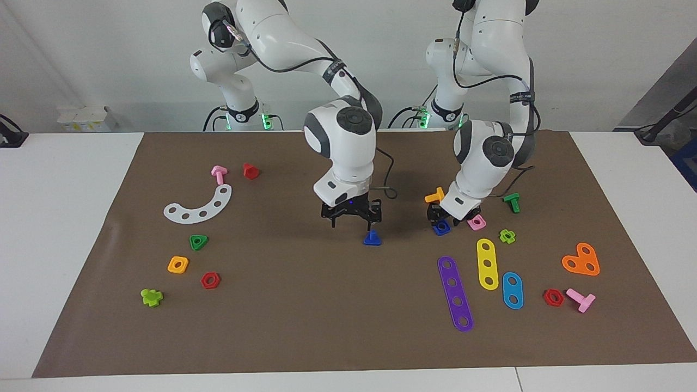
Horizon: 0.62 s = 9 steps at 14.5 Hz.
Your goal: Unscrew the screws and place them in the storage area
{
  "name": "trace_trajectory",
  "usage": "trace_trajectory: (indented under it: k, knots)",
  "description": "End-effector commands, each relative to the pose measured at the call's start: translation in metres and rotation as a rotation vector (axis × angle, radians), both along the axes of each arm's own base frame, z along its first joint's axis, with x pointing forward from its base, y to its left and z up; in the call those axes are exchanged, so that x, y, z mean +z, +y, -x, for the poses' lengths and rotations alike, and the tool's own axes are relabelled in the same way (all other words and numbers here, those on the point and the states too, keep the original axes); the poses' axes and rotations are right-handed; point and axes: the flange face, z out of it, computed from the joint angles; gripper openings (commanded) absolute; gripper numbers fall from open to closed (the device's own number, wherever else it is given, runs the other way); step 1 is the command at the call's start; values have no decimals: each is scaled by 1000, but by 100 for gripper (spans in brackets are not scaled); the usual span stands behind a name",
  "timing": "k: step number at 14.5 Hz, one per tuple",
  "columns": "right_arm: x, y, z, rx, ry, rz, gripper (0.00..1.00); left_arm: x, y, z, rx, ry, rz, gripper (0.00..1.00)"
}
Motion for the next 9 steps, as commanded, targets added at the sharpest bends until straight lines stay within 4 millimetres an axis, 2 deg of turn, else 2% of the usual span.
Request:
trace_trajectory:
  k: [1,3,4,6,7,9]
  knots:
    - [-13,16,-8,-6,-35,-48,100,21,1,-5,3,-32,26,100]
    - [-27,20,-9,1,-57,-63,98,51,1,-17,4,-26,32,100]
    - [-28,20,-8,7,-57,-63,92,68,12,-27,21,-14,34,100]
    - [-32,30,0,28,-45,-72,81,94,48,-38,58,12,25,100]
    - [-34,33,3,34,-40,-73,75,100,73,-38,66,23,24,100]
    - [-38,34,7,40,-31,-71,69,119,117,-32,47,32,30,100]
